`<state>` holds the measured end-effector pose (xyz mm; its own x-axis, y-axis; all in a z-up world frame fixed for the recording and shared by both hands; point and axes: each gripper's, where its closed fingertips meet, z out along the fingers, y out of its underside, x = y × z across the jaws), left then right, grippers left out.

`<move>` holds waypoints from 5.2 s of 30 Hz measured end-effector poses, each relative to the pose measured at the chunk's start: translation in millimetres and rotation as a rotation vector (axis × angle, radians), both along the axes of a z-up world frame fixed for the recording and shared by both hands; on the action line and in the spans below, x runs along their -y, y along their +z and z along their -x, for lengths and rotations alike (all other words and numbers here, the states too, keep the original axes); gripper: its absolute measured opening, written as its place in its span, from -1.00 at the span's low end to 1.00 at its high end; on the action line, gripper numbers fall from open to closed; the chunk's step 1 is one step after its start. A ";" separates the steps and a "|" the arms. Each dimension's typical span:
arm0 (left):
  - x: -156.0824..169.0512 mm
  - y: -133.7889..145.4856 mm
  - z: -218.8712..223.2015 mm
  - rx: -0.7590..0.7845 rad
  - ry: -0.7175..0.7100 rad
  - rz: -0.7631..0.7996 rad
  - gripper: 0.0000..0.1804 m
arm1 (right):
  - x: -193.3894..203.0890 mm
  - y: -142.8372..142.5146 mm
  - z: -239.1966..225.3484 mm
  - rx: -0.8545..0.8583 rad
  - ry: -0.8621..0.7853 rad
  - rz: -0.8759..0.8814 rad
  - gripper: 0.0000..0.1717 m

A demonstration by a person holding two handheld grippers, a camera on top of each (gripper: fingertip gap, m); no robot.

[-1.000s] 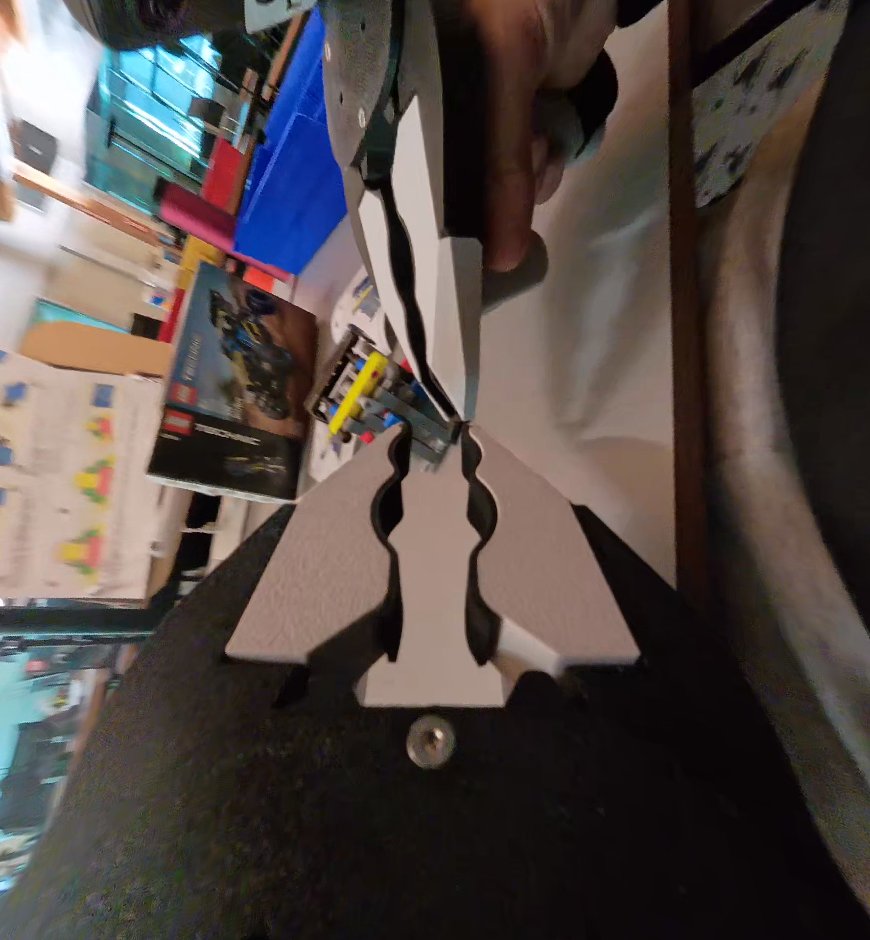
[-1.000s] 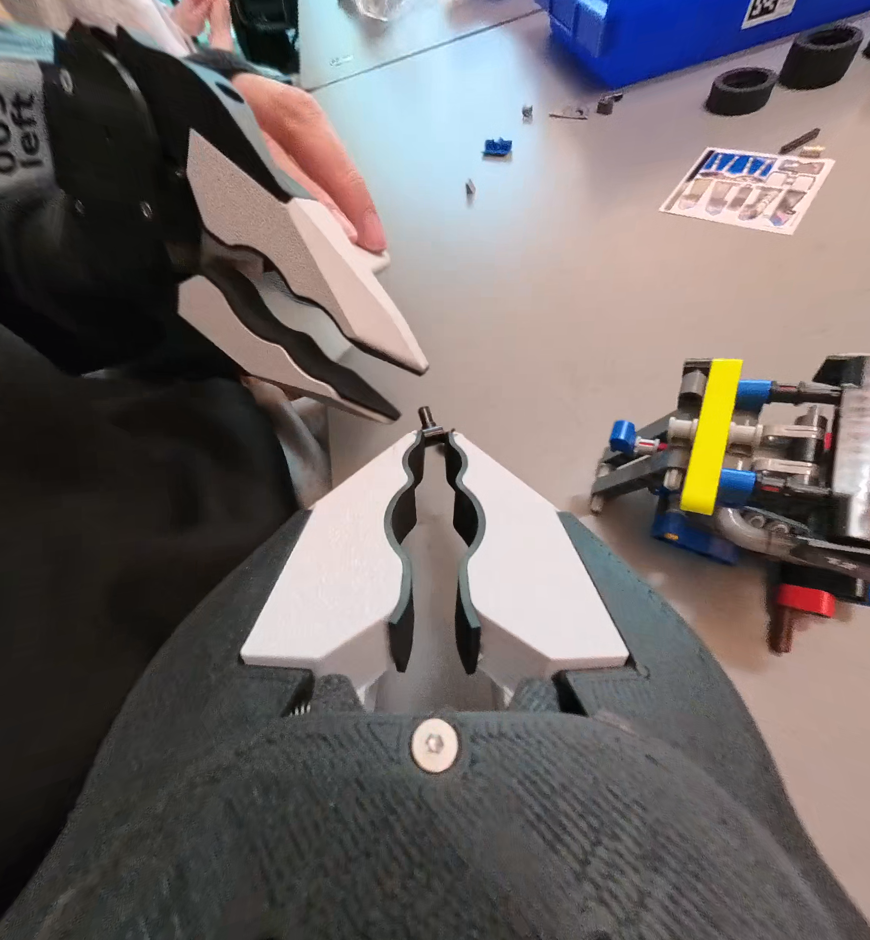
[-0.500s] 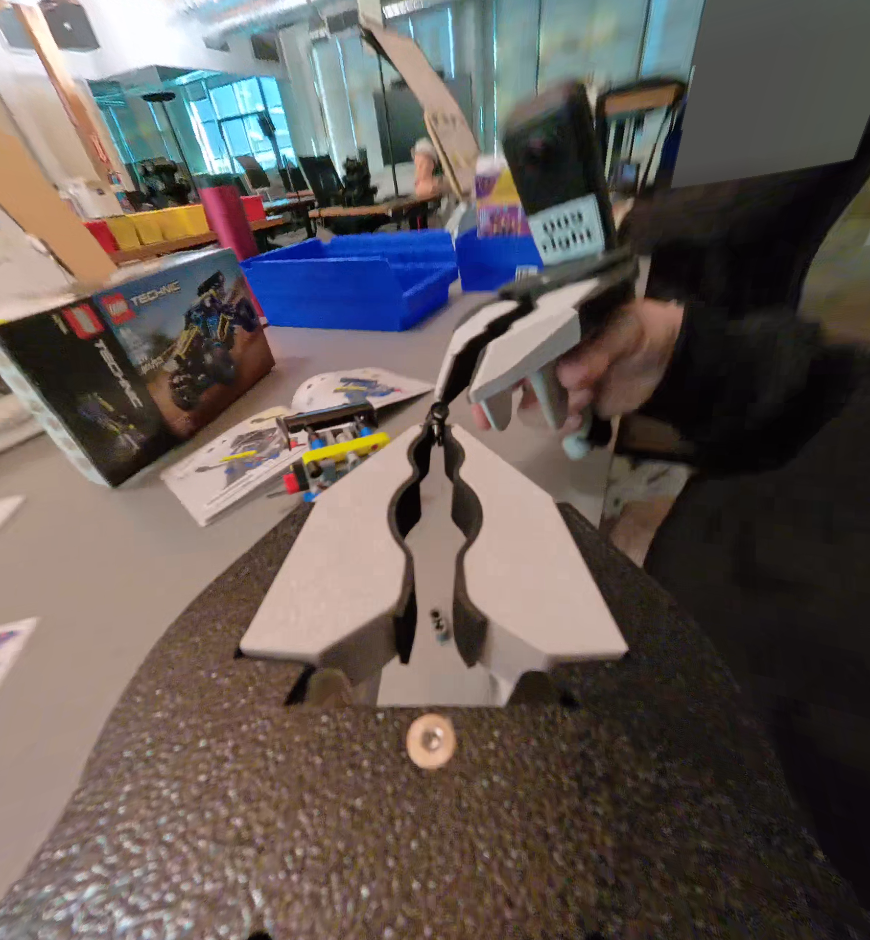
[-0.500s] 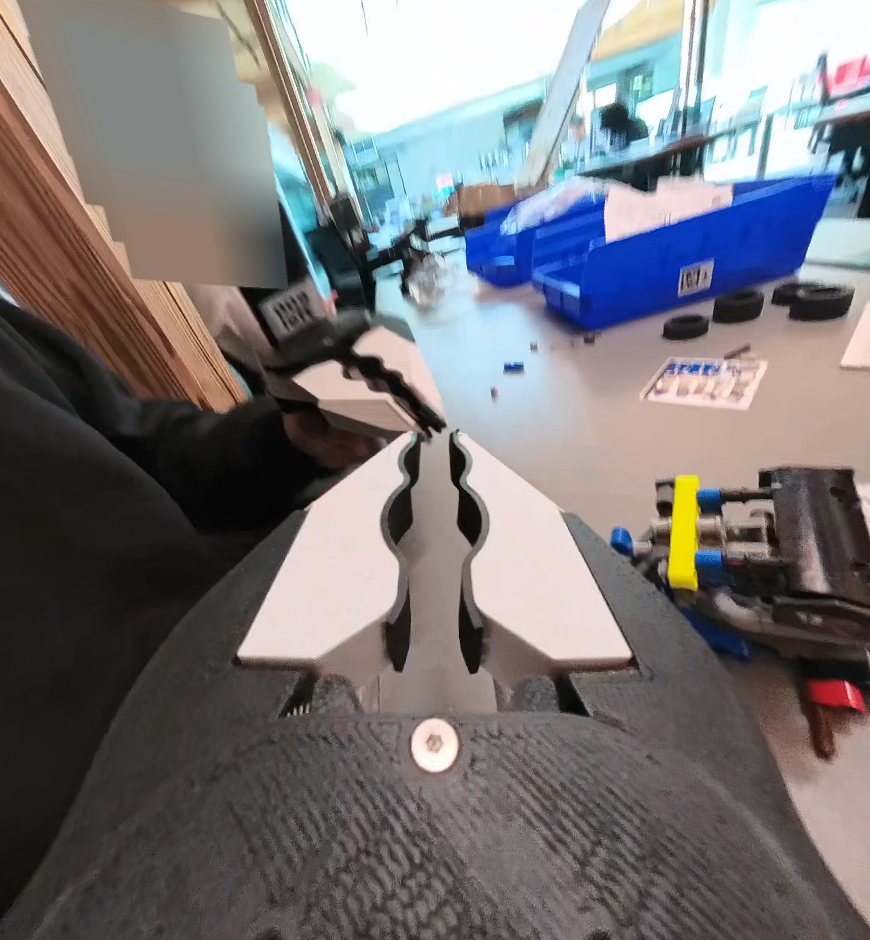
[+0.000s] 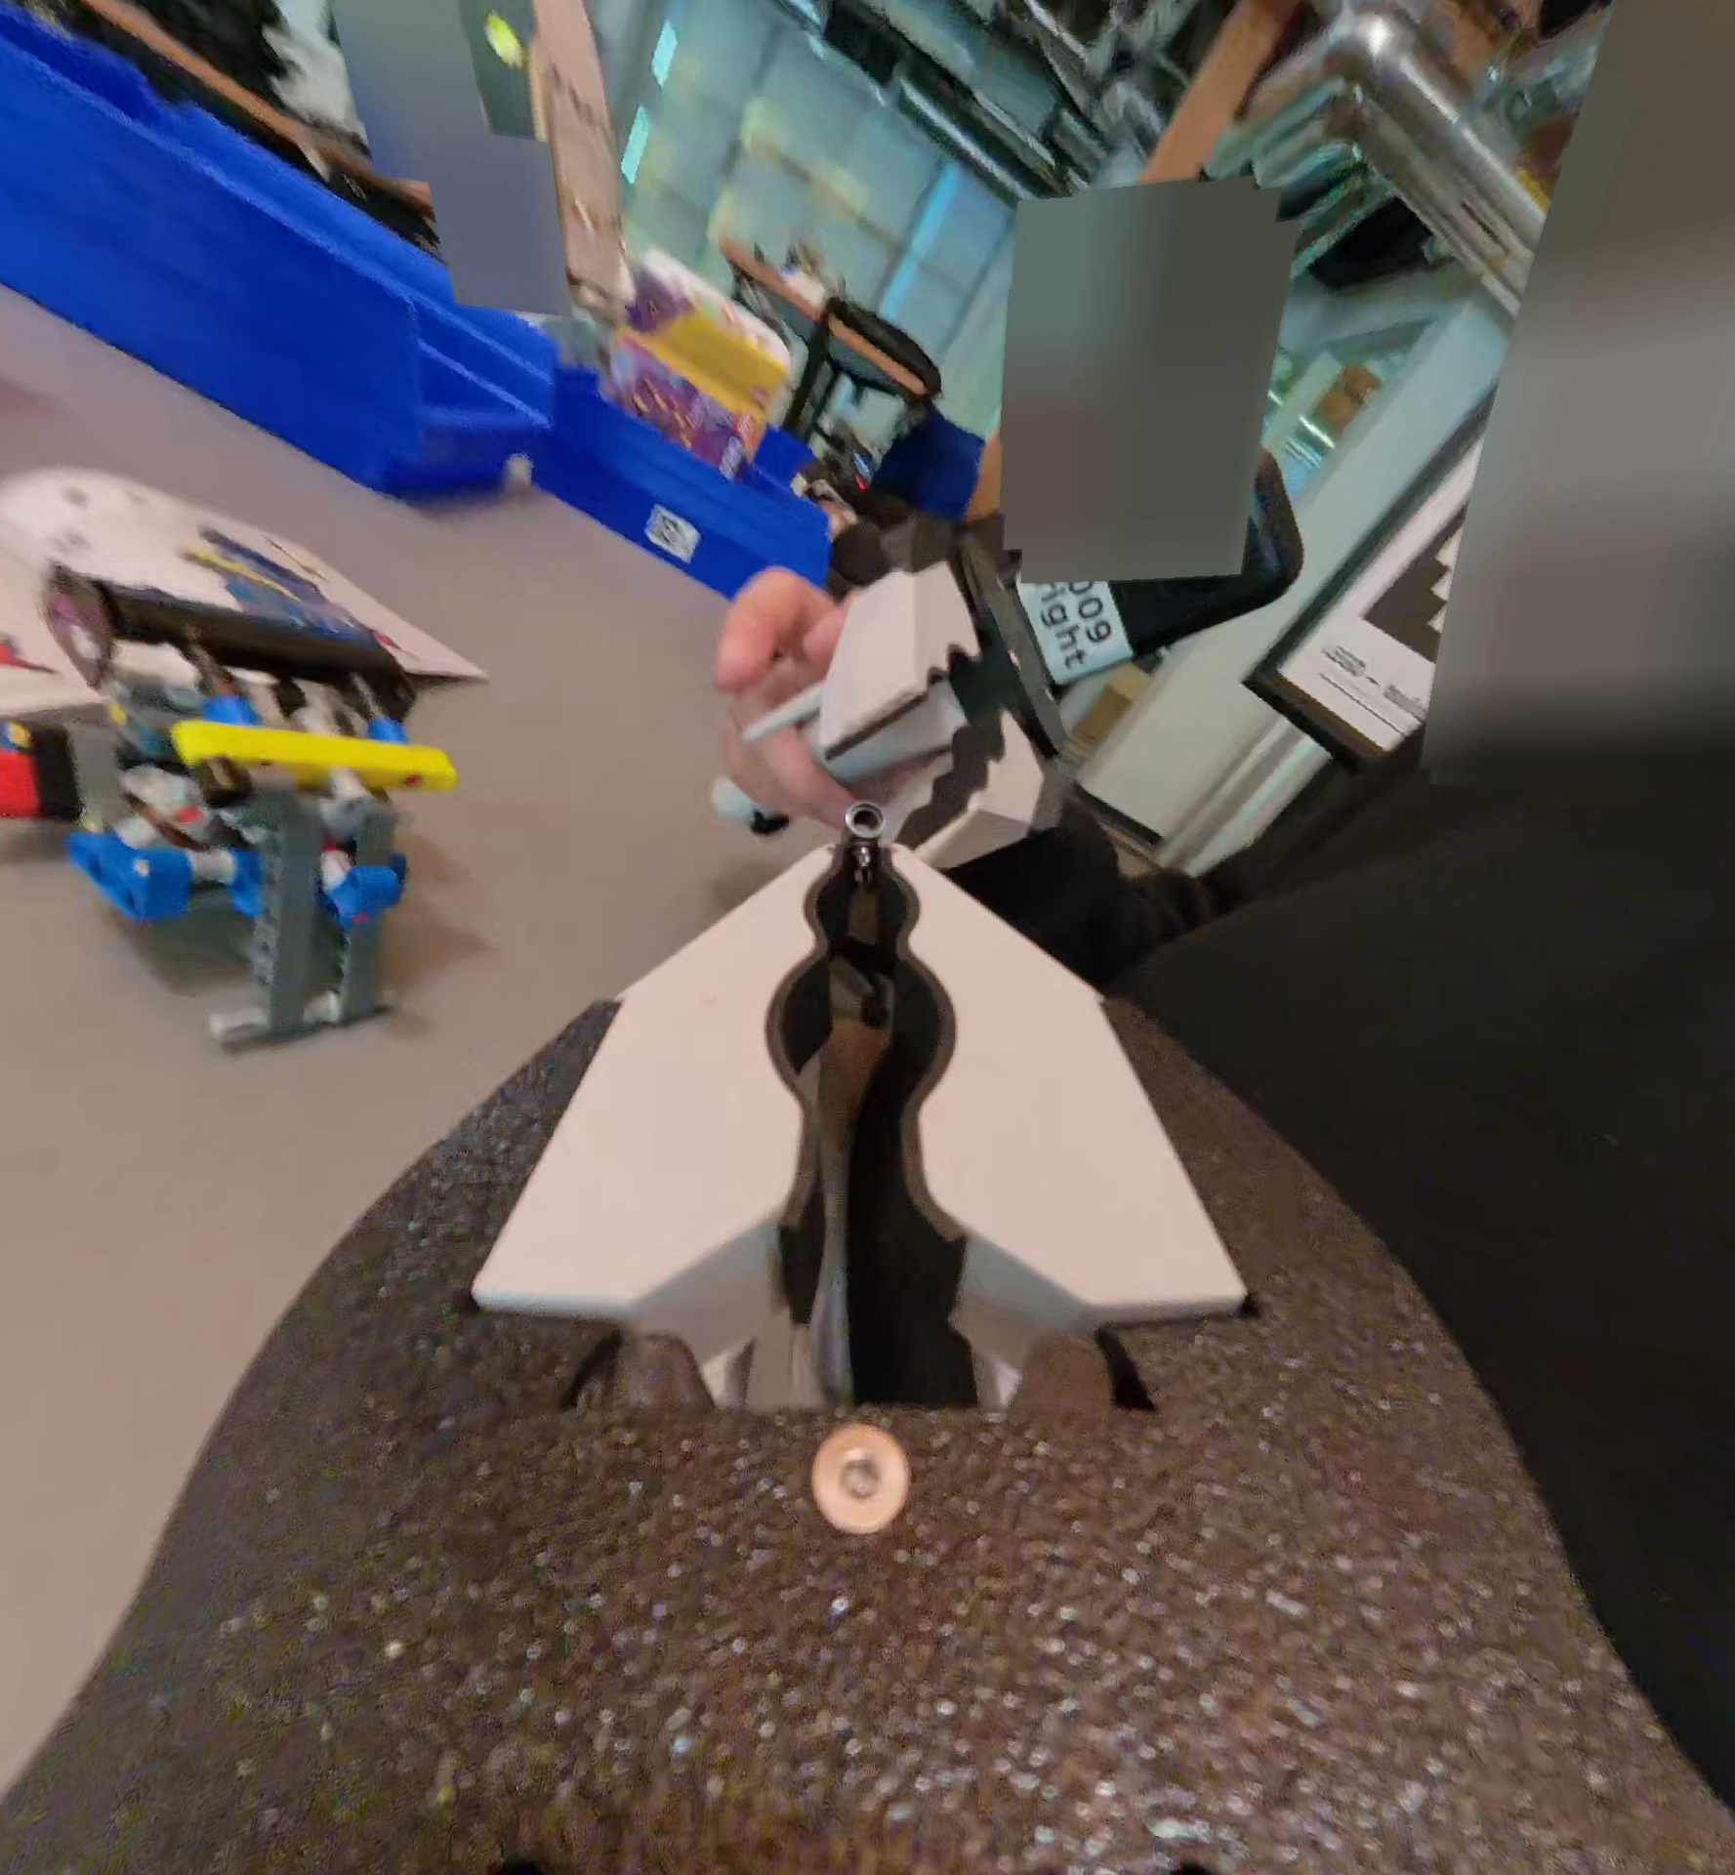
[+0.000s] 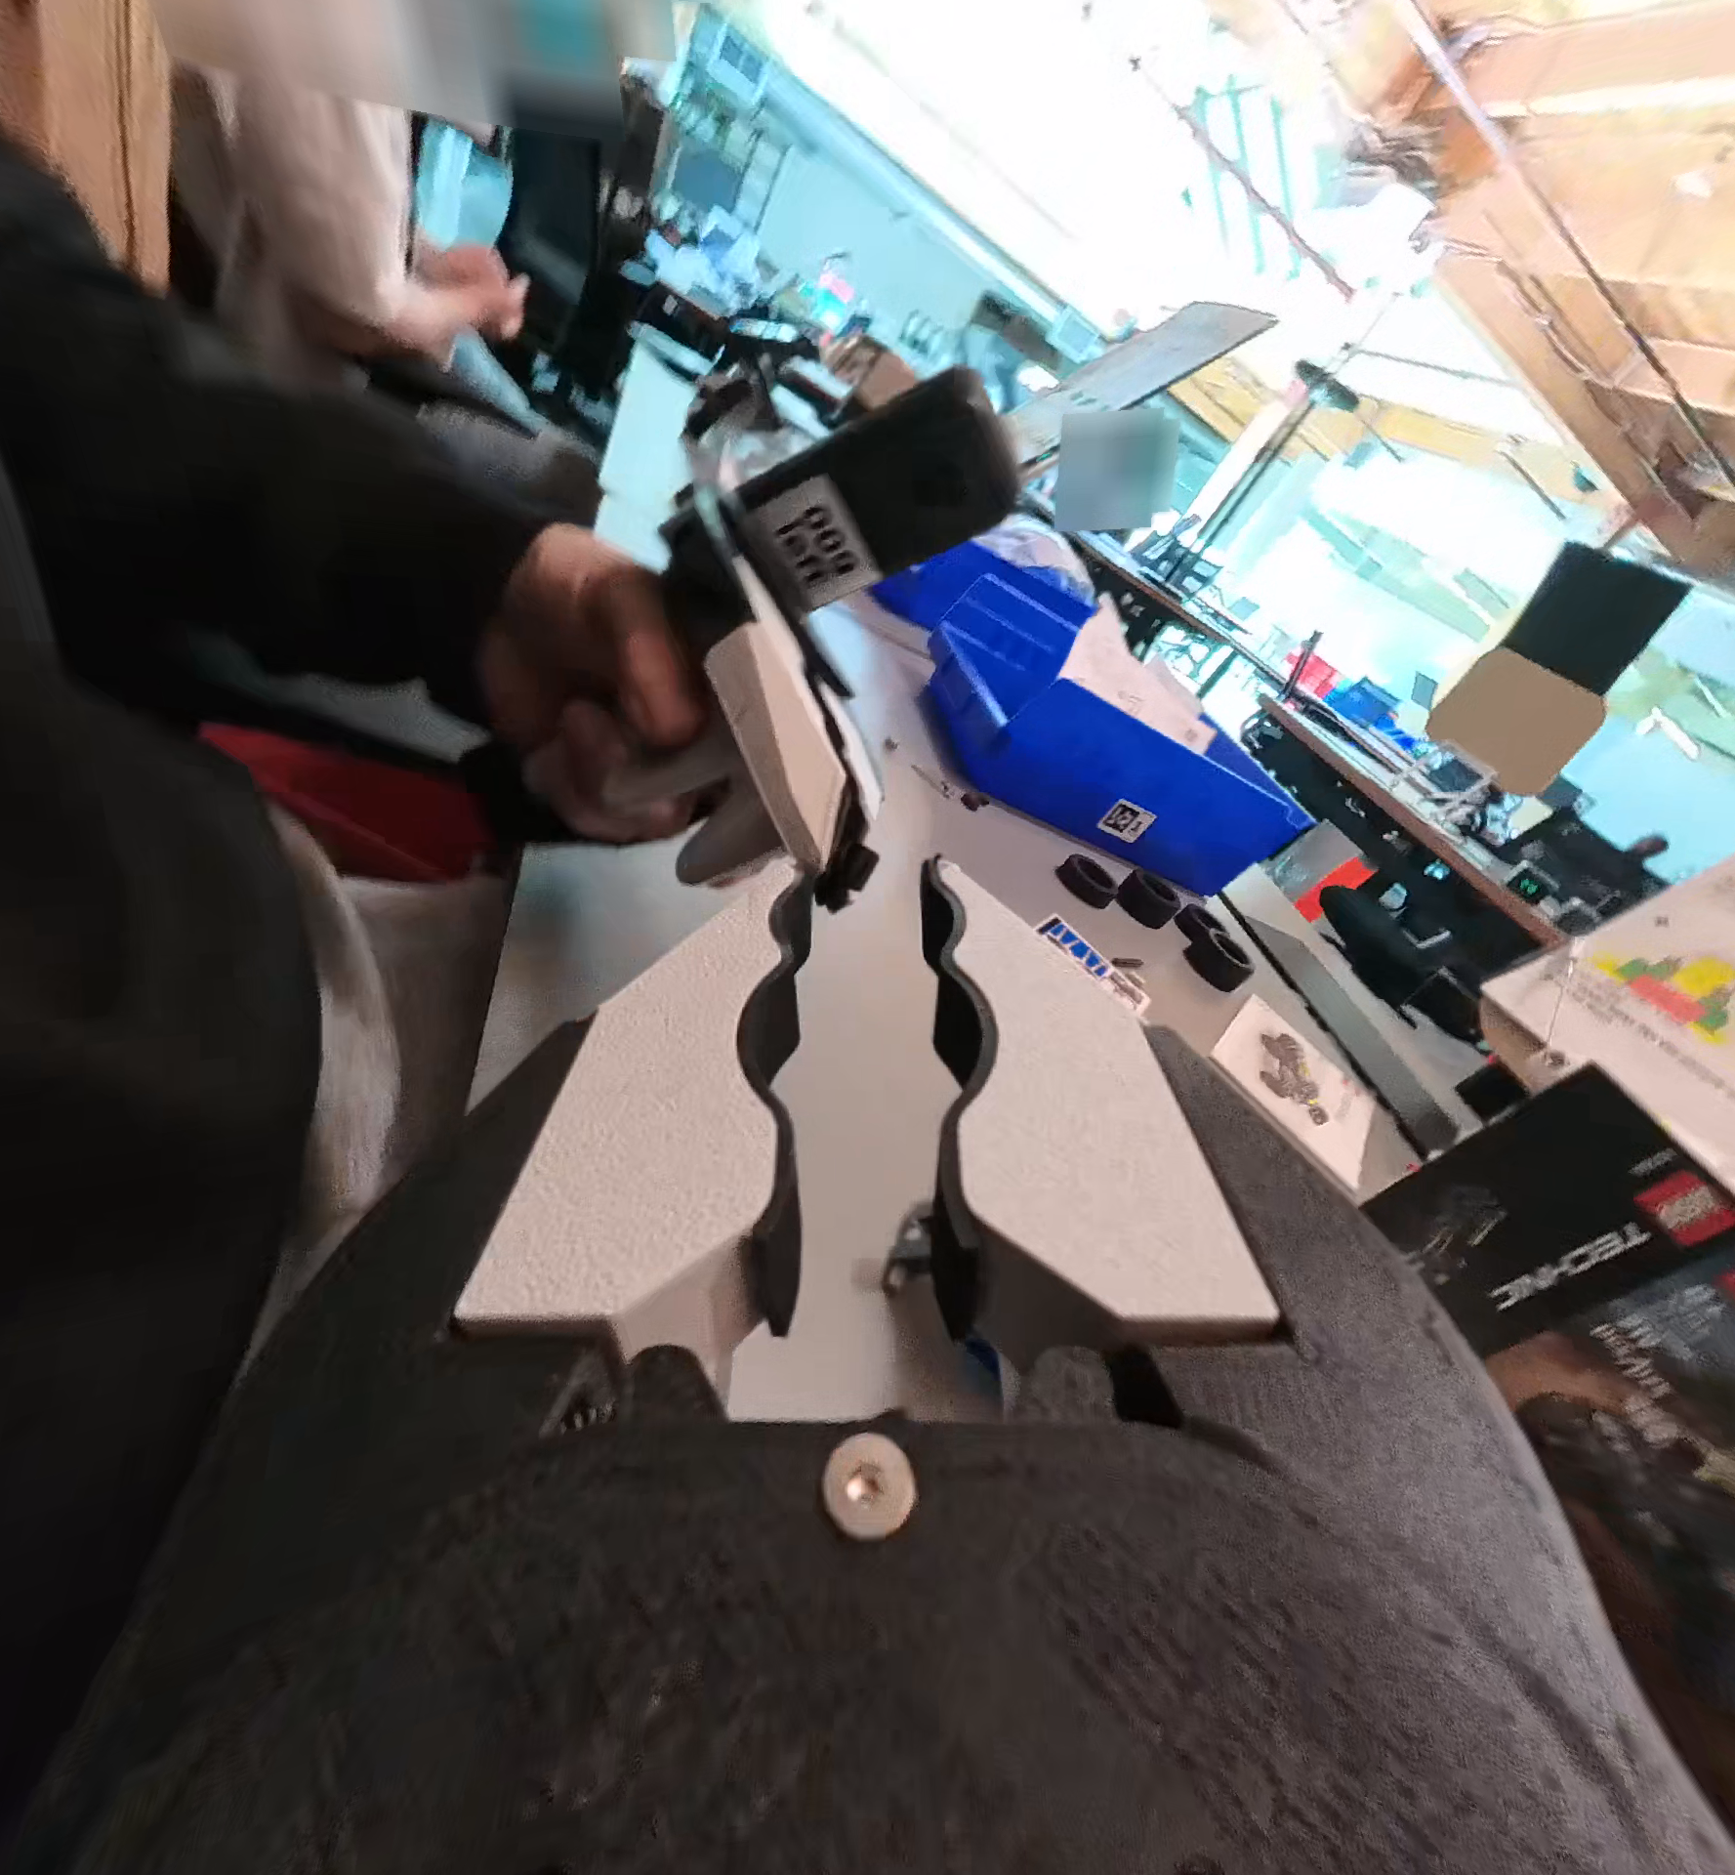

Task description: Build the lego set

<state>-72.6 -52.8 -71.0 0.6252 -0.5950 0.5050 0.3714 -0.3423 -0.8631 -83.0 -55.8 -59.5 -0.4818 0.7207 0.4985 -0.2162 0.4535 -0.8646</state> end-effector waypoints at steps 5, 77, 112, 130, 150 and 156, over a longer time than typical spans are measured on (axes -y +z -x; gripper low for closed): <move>12.9 -9.7 -12.9 -0.027 -0.179 0.101 -0.98 | 4.7 -23.3 -3.2 0.043 0.019 -0.276 -0.80; -38.8 59.1 28.8 0.406 0.261 -0.197 -0.96 | -30.9 35.0 34.1 -0.128 -0.479 0.229 -0.76; 1.5 -45.8 46.7 -0.709 -0.041 0.220 -0.94 | -6.0 -77.4 19.0 0.481 -0.076 -0.018 -0.78; 11.3 -84.2 52.6 -0.860 -0.132 0.326 -0.95 | 9.7 -120.1 45.3 0.639 -0.121 -0.132 -0.93; 1.2 -104.1 46.8 -1.076 -0.290 0.501 -0.95 | -12.2 -120.8 31.8 0.697 -0.195 -0.046 -0.84; 0.4 -101.0 48.5 -1.131 -0.288 0.525 -0.95 | -20.2 -120.8 22.0 0.667 -0.252 -0.070 -0.90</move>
<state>-121.2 -53.3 -172.0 0.7409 -0.6715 -0.0071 -0.6216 -0.6818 -0.3857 -105.0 -35.6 -180.3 -0.5231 0.8273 0.2048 0.4670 0.4793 -0.7431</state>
